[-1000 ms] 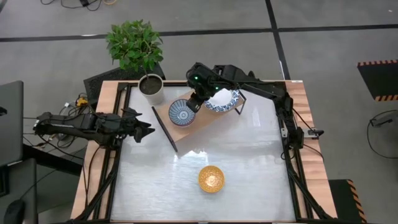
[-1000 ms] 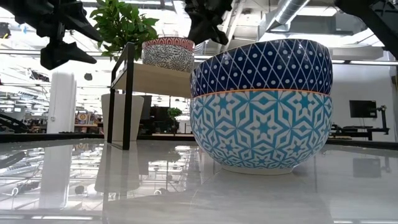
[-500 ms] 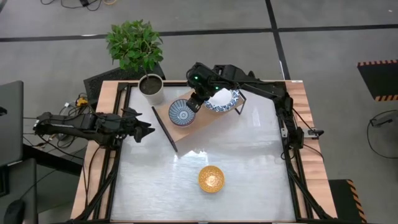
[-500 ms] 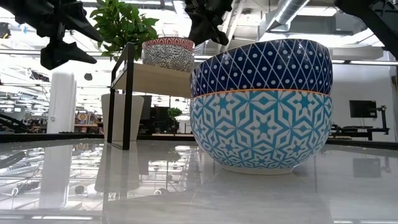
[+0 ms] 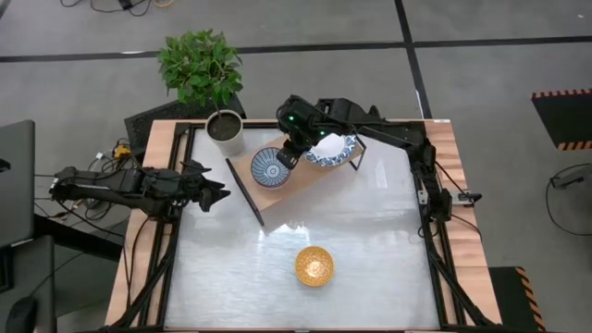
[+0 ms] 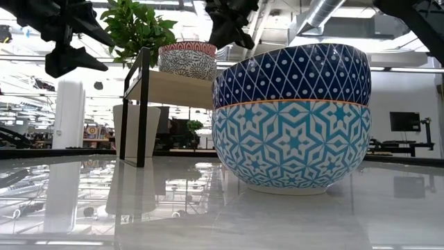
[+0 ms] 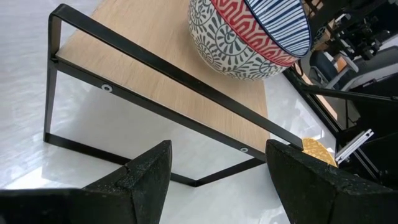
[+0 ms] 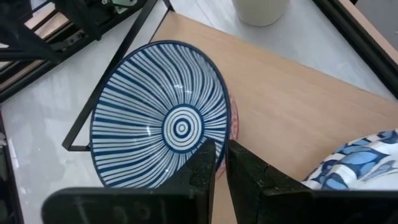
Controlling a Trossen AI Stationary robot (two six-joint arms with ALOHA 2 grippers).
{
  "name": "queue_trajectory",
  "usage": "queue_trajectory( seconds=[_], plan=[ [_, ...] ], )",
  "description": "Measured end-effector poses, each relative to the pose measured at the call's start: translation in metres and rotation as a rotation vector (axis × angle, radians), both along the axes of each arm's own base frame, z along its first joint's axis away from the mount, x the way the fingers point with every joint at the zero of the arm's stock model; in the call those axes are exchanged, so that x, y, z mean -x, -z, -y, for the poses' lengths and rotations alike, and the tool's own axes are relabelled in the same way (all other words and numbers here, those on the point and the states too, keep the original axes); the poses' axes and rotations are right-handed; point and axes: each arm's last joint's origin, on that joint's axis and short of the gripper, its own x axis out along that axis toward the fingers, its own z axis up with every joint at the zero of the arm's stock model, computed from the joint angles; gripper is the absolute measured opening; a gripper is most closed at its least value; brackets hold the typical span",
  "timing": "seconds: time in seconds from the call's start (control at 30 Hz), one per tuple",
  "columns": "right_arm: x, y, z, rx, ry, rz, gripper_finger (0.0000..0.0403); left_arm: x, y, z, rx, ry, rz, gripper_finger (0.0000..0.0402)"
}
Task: Place and stack bowls onto a shelf
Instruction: Stack the dark blue bowl on top of the red bowl on the shelf, then stack the yellow bowl on top of the dark blue bowl on the shelf
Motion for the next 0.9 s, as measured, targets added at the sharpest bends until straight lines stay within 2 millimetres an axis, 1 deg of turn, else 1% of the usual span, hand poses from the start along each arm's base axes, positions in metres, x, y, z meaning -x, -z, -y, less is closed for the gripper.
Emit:
queue_trajectory(
  seconds=[0.47, 0.53, 0.6, 0.7, 0.77, 0.8, 0.9],
  plan=[
    [-0.001, 0.0, 0.0, -0.001, 0.002, 0.004, 0.0063, 0.0, 0.0, 0.0, 0.0, -0.001, 0.001, 0.0246],
    [0.001, -0.004, -0.001, -0.011, 0.006, 0.017, 0.0063, 0.0, 0.0, 0.0, 0.0, -0.001, 0.0, 0.0246],
    [0.006, -0.015, -0.005, -0.005, 0.001, 0.043, 0.0063, 0.0, 0.0, 0.0, 0.0, -0.001, 0.001, 0.0246],
    [0.019, -0.038, -0.017, 0.0, -0.029, 0.106, 0.0063, 0.0, 0.0, 0.0, 0.0, -0.001, 0.001, 0.0246],
    [0.027, -0.048, -0.03, -0.027, -0.07, 0.12, 0.0063, 0.0, 0.0, 0.0, 0.0, -0.001, 0.002, 0.0246],
    [0.032, -0.051, -0.037, -0.044, -0.086, 0.106, 0.0063, 0.0, 0.0, 0.0, 0.0, -0.001, 0.002, 0.0246],
    [0.042, -0.052, -0.066, -0.088, -0.151, 0.021, 0.0069, 0.0, 0.0, 0.0, 0.001, 0.0, 0.002, 0.0246]
  ],
)
